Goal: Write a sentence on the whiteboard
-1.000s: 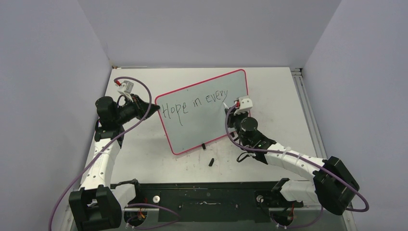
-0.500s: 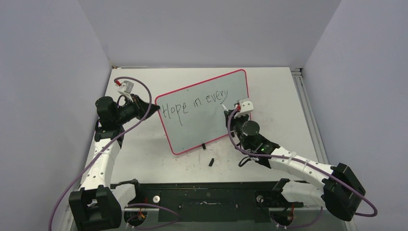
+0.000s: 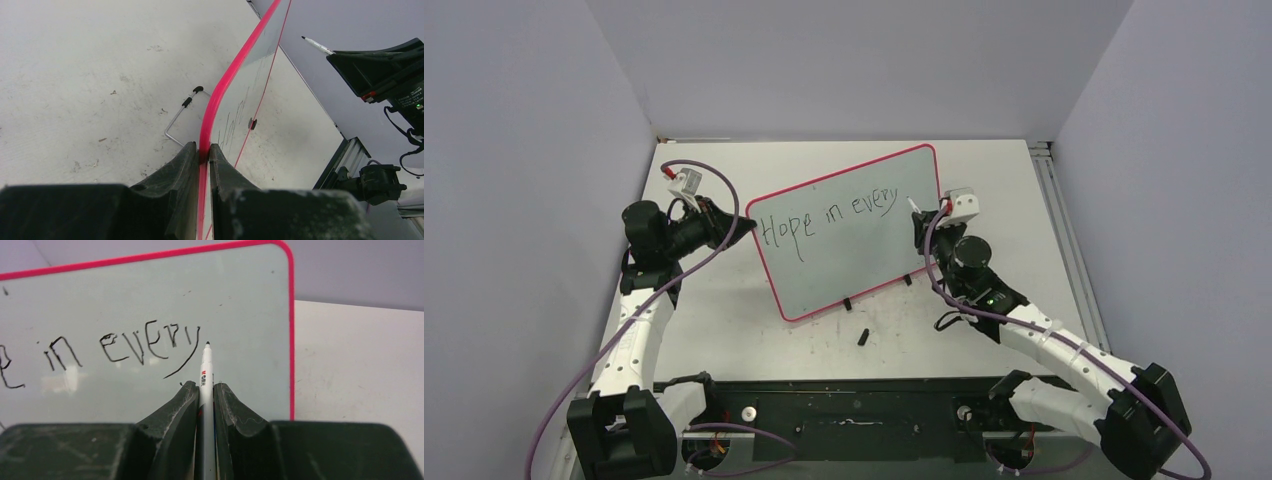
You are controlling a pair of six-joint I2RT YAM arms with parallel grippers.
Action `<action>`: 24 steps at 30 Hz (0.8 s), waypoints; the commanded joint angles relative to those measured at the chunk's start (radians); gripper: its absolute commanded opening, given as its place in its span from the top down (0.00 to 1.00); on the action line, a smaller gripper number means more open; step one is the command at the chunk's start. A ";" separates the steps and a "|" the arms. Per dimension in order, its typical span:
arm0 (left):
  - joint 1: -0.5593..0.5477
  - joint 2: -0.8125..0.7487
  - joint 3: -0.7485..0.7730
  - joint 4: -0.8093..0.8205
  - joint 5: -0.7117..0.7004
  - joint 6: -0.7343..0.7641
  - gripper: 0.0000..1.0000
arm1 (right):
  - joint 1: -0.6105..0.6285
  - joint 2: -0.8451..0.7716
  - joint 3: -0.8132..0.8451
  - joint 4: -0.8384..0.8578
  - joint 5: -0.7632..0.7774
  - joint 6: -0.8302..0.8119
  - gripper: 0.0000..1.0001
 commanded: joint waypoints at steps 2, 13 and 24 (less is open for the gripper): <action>-0.008 -0.015 0.024 -0.025 0.007 0.019 1.00 | -0.123 -0.006 0.070 0.031 -0.171 0.009 0.95; -0.009 -0.014 0.026 -0.028 0.006 0.021 1.00 | -0.217 0.085 0.131 0.080 -0.349 0.028 0.95; -0.009 -0.011 0.028 -0.040 -0.002 0.032 1.00 | -0.221 0.156 0.157 0.155 -0.315 0.012 0.95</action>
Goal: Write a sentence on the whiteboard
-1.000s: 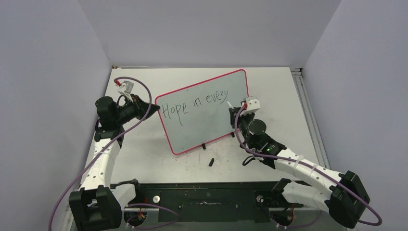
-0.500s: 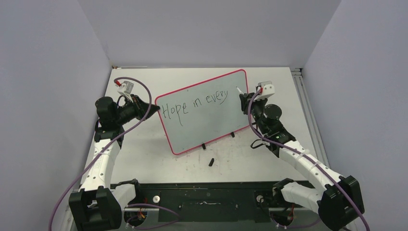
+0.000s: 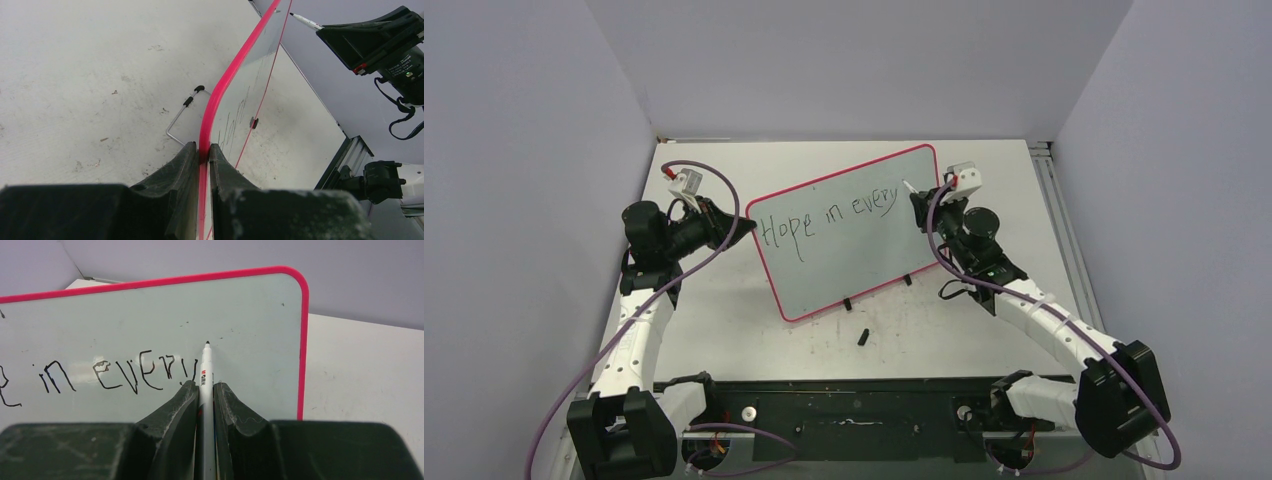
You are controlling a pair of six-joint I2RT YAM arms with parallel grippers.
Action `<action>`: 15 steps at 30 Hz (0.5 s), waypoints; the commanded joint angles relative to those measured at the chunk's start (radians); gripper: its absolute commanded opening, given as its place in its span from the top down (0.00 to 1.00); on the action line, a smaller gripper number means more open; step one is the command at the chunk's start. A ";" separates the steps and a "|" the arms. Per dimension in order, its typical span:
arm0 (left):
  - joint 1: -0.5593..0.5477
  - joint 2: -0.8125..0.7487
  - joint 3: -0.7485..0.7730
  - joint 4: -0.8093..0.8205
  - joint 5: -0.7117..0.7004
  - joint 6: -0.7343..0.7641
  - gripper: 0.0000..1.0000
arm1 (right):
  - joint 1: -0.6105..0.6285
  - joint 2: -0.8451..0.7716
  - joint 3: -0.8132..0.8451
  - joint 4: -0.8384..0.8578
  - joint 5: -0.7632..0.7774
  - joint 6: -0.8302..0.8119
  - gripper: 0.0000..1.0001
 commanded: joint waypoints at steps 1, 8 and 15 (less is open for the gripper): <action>-0.009 -0.007 0.027 -0.032 -0.002 0.019 1.00 | -0.008 0.017 0.051 0.112 0.016 -0.009 0.95; -0.008 -0.006 0.029 -0.034 -0.001 0.020 1.00 | -0.012 0.045 0.057 0.112 0.024 -0.025 0.95; -0.008 -0.006 0.030 -0.034 -0.001 0.020 1.00 | -0.013 0.039 0.029 0.081 0.029 -0.018 0.95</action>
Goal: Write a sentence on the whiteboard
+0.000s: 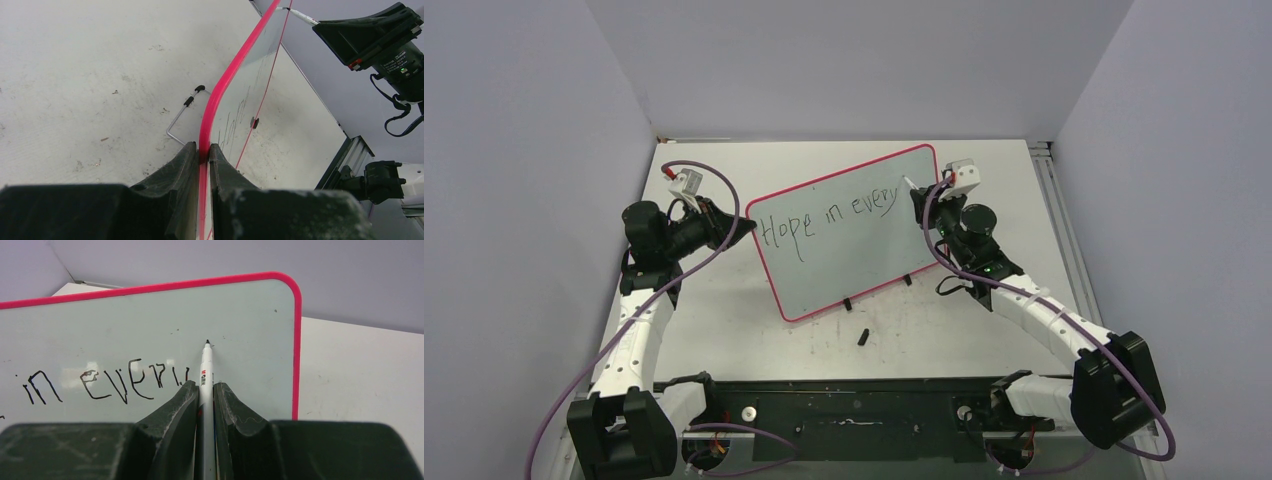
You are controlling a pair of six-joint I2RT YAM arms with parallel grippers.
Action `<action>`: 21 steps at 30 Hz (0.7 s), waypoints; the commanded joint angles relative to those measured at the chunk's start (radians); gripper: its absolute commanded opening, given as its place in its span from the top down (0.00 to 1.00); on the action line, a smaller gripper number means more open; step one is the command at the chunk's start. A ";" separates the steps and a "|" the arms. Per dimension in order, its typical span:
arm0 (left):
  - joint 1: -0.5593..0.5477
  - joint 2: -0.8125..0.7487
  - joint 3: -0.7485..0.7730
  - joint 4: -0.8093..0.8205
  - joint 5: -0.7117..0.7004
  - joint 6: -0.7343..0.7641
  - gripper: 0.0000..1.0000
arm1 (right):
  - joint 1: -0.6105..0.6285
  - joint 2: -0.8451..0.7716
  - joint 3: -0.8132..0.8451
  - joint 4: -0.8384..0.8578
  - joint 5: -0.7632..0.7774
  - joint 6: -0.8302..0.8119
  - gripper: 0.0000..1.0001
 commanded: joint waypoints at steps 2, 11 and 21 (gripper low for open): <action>-0.009 -0.005 0.030 -0.031 0.002 0.017 1.00 | -0.005 -0.022 -0.003 0.025 0.013 0.000 0.95; -0.008 -0.010 0.028 -0.030 0.004 0.014 1.00 | -0.004 -0.068 -0.078 -0.035 0.019 0.030 0.95; -0.009 -0.009 0.026 -0.027 0.003 0.013 1.00 | 0.002 -0.095 -0.109 -0.042 0.042 0.043 0.95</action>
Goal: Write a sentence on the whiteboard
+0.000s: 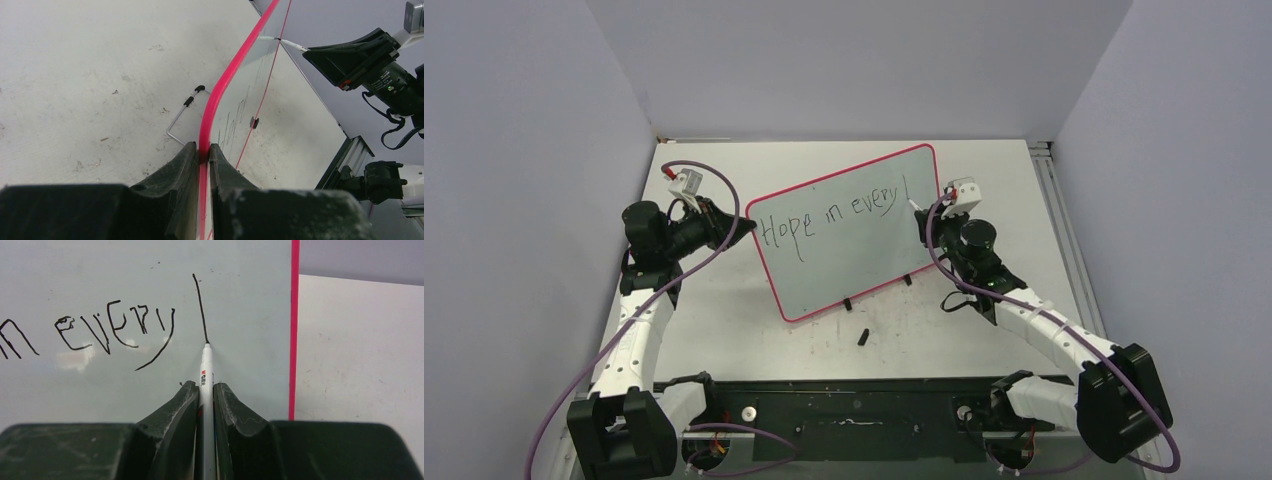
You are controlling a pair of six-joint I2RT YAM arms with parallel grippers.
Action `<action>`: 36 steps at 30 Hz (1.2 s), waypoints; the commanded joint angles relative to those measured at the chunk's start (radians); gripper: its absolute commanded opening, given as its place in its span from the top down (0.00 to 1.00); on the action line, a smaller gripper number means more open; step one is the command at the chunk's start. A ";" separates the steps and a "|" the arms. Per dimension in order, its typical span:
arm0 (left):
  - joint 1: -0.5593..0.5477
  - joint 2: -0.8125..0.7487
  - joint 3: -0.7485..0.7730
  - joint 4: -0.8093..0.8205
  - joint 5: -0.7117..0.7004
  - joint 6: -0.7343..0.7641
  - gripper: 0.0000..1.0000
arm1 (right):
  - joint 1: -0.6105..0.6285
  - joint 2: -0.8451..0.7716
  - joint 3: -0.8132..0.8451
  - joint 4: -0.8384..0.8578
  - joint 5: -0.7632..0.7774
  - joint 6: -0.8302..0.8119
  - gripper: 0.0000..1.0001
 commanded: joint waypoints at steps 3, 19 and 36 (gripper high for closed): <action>-0.008 -0.008 0.025 -0.027 0.004 0.013 1.00 | 0.003 -0.042 0.017 0.021 0.028 0.015 0.95; -0.009 -0.006 0.026 -0.026 0.002 0.013 1.00 | 0.003 -0.004 0.074 0.083 0.016 0.007 0.95; -0.008 -0.003 0.029 -0.028 0.002 0.016 1.00 | 0.002 0.023 0.076 0.083 0.062 0.007 0.95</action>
